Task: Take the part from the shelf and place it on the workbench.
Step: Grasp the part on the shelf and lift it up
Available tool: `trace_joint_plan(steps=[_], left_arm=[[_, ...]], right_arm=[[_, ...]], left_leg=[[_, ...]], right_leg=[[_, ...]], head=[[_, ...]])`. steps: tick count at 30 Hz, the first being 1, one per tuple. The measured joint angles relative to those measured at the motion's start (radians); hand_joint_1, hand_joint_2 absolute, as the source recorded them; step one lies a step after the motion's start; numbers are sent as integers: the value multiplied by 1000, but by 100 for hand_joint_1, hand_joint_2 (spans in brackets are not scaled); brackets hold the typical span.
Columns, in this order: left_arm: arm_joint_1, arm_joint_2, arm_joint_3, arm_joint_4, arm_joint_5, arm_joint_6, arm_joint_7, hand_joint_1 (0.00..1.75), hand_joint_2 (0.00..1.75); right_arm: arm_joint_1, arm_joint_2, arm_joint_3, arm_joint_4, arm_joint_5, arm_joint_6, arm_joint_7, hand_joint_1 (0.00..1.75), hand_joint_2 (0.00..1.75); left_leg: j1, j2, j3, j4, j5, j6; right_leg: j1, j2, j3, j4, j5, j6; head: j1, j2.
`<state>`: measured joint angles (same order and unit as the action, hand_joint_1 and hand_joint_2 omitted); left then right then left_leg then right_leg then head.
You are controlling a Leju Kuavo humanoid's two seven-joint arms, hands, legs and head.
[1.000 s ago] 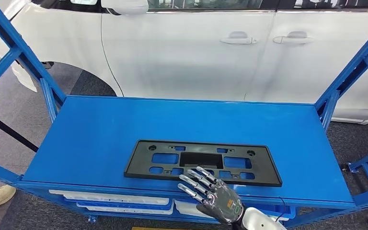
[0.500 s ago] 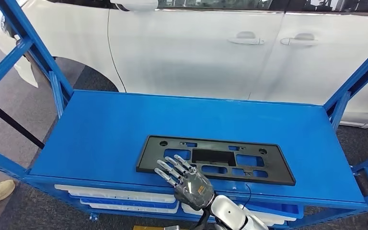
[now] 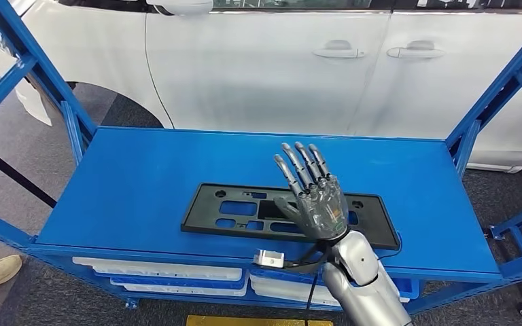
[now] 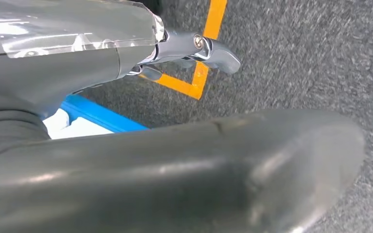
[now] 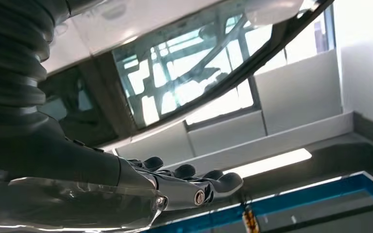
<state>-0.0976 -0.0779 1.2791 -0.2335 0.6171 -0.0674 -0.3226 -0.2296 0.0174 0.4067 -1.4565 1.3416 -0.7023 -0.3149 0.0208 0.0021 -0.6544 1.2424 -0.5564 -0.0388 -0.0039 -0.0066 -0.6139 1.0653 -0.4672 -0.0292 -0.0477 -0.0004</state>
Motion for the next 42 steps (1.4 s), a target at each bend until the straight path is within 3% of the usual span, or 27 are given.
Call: trace_joint_plan(steps=[3,5,8,10,12,13,14,15,17,19,21,24,27,29,30,31,32,34,35,39,40,42], left_arm=[[-3,0,0,0,0,0,0,0,0],[-4,0,0,0,0,0,0,0,0],[-2,0,-1,0,0,-1,1,0,0],[-3,0,-2,0,0,-6,0,0,0],[-3,0,-4,0,0,-11,-2,0,0],[-3,0,-6,0,0,-13,-3,0,0],[-4,0,-8,0,0,-14,-4,0,0],[-6,0,-12,0,0,-15,-4,0,0],[-13,-1,-19,0,0,-17,-3,0,0],[-18,-2,-25,1,0,-17,-2,0,0],[-20,-3,-27,2,0,-18,-1,0,0],[-22,-3,-29,2,0,-18,0,0,0],[-20,-3,-32,2,0,-18,1,0,0],[-16,-3,-33,3,0,-18,0,0,0],[-15,-3,-33,3,0,-18,0,0,0],[-14,-3,-33,3,0,-18,0,0,0],[-14,-3,-33,3,0,-18,0,0,0],[-16,-3,-34,3,0,-18,-1,0,0],[-16,-3,-34,3,0,-18,-1,0,0],[-15,-8,-34,4,0,-17,-1,0,0],[-15,-10,-34,4,0,-17,-1,0,0],[-14,-15,-33,4,0,-17,0,0,0]], right_arm=[[6,1,-38,-51,-1,0,-13,0,175],[15,18,-75,-108,-25,0,-78,0,175],[28,67,-192,-238,-163,-1,-264,0,175],[30,65,-262,-297,-263,-1,-283,0,175],[36,33,-294,-339,-336,0,-250,0,175],[40,18,-301,-351,-367,0,-242,0,175],[44,6,-307,-359,-396,0,-243,0,175],[48,-3,-312,-363,-425,0,-250,0,175],[53,-21,-319,-365,-479,1,-268,0,175],[54,-41,-320,-365,-515,1,-282,0,175],[56,-60,-319,-365,-540,1,-284,0,175],[57,-87,-305,-365,-580,3,-265,0,175],[56,-132,-268,-362,-627,13,-238,0,175],[56,-157,-249,-358,-646,26,-229,0,175],[57,-165,-242,-355,-651,31,-227,0,175],[57,-172,-235,-353,-653,34,-226,0,175],[57,-177,-229,-352,-654,38,-225,0,175],[57,-187,-217,-349,-653,50,-221,0,175],[57,-193,-212,-347,-652,59,-217,0,175],[55,-222,-193,-339,-659,101,-204,0,175],[54,-230,-190,-338,-669,115,-201,0,175],[54,-249,-186,-335,-700,149,-199,0,175]], left_leg=[[-2,0,84,-163,55,12],[-9,-1,90,-184,60,27],[-6,-1,93,-198,73,50],[-4,-1,96,-209,80,62],[-5,-1,94,-211,82,66],[-6,0,94,-211,82,66],[-7,1,94,-210,81,66],[-7,1,95,-210,81,66],[-8,1,98,-210,79,63],[-11,-1,99,-209,75,55],[-15,-1,100,-212,73,44],[-14,-1,95,-193,56,28],[-12,-1,21,-38,-23,18],[-11,-1,-28,52,-45,18],[-11,-1,-29,46,-29,19],[-11,-1,-11,3,4,22],[-12,-1,19,-66,43,28],[-16,0,71,-183,88,38],[-18,0,83,-211,94,42],[-16,-1,90,-233,102,62],[-14,-1,93,-238,106,67],[-14,-1,94,-241,108,72]], right_leg=[[-1,4,-1,0,5,15],[0,5,-2,-4,10,29],[-4,6,-7,6,1,46],[-6,7,-38,78,-46,54],[-7,7,-97,199,-102,58],[-7,7,-120,243,-115,59],[-8,7,-128,257,-110,59],[-8,7,-117,234,-87,58],[-8,7,-56,109,-19,52],[-4,7,-4,1,17,44],[1,9,6,-26,16,37],[-7,11,13,-37,19,23],[-9,8,18,-42,19,14],[-8,8,19,-42,17,12],[-8,9,20,-42,17,12],[-8,9,22,-42,16,13],[-8,10,25,-42,15,14],[-4,10,27,-40,12,22],[-3,10,27,-40,12,26],[-4,9,23,-28,-1,49],[-5,9,10,3,-22,54],[-8,9,-45,121,-85,61]], head=[[0,0],[0,0],[0,0],[0,0],[0,0],[0,0],[0,0],[0,0],[0,0],[0,0],[0,0],[0,0],[0,0],[0,0],[0,0],[0,0],[0,0],[0,0],[0,0],[0,0],[0,0],[0,0]])
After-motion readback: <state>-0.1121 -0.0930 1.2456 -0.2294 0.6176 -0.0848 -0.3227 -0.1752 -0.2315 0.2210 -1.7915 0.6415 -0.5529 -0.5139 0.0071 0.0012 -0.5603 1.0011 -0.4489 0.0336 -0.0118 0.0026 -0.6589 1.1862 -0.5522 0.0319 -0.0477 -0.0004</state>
